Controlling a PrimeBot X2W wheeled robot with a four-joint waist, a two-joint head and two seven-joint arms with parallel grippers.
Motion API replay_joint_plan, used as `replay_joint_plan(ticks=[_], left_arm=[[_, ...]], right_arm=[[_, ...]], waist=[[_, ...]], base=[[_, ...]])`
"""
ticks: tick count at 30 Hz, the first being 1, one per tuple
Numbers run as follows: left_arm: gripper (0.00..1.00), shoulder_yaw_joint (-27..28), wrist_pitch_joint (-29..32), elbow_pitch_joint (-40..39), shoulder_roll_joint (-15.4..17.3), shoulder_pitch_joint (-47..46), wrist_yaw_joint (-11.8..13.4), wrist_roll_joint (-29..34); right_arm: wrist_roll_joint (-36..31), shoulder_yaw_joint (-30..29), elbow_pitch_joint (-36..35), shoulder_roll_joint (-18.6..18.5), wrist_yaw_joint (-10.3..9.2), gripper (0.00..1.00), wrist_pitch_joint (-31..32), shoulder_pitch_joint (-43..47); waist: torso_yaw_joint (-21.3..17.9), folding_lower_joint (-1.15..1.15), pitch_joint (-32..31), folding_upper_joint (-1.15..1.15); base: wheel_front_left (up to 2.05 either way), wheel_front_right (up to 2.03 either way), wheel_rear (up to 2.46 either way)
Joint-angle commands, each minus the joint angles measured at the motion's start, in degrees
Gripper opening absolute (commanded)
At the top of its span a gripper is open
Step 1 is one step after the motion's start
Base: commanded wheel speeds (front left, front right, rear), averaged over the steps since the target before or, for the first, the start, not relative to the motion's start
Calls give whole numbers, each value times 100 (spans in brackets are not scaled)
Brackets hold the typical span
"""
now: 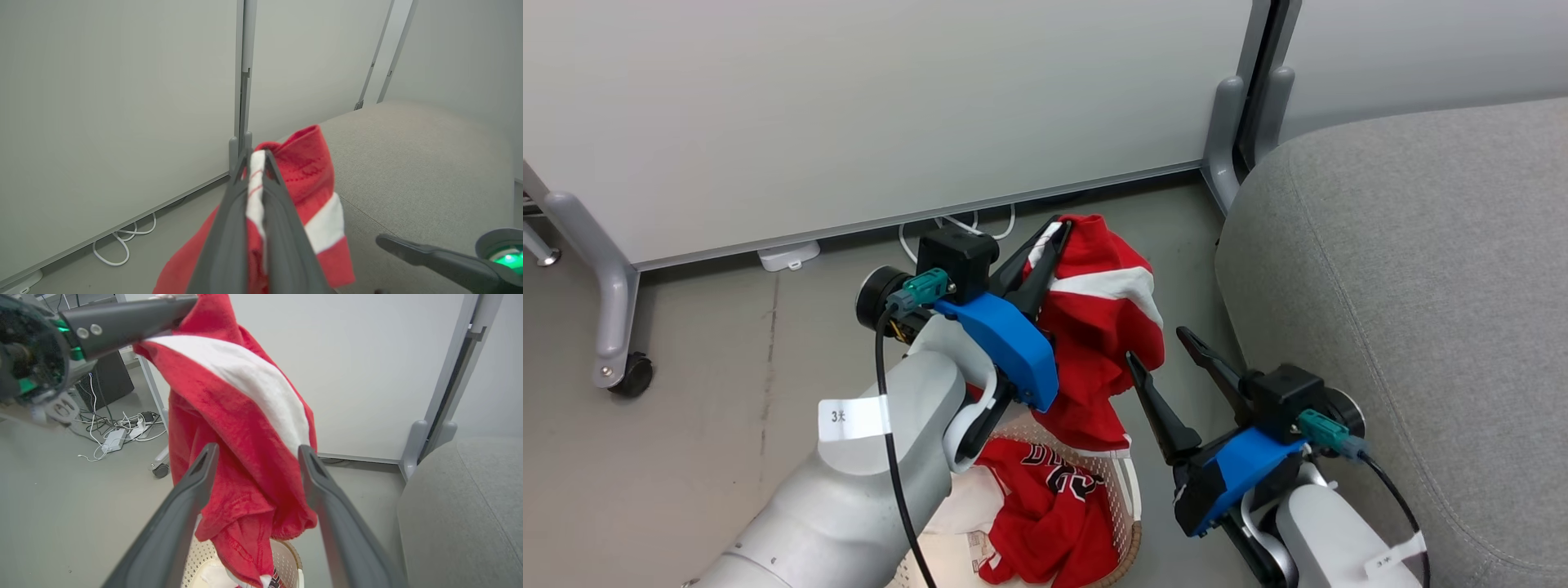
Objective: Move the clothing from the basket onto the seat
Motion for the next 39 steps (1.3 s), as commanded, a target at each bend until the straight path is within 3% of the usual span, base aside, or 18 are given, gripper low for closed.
replay_joint_plan(ticks=[1,9,15,22,30,31,32,33,39], left_arm=[[0,-21,-15,-23,-17,-51,0,-15],[0,-129,-4,-65,-82,-40,-22,-49],[0,-207,5,-123,-124,-8,-47,-101],[0,-335,43,-198,-157,76,-71,-145],[0,-427,68,-256,-174,76,-74,-169],[0,-434,67,-260,-175,69,-74,-172],[0,-436,64,-261,-175,59,-75,-176],[0,-438,61,-261,-176,46,-75,-177],[0,-389,21,-233,-133,-21,-26,-165]], right_arm=[[-73,61,175,-13,1,100,-19,-189],[-126,434,1115,-13,1,100,-139,-896],[-280,319,1651,-13,1,100,-289,-1245],[-299,157,1999,-12,1,100,-400,-1493],[111,527,2185,-12,1,100,-440,-1704],[205,576,2213,-12,1,50,-442,-1724],[268,621,2239,-12,1,17,-446,-1751],[322,661,2260,-12,1,0,-448,-1769],[628,798,2369,-13,1,0,-454,-1821]], waist=[[13,0,6,0],[86,0,-24,0],[159,0,-65,0],[252,0,-133,0],[279,0,-131,0],[278,0,-127,0],[274,0,-122,0],[269,0,-115,0],[226,0,-80,0]], base=[[0,0,0],[0,0,0],[0,0,0],[0,0,0],[0,0,0],[0,0,0],[0,0,0],[0,0,0],[0,0,0]])
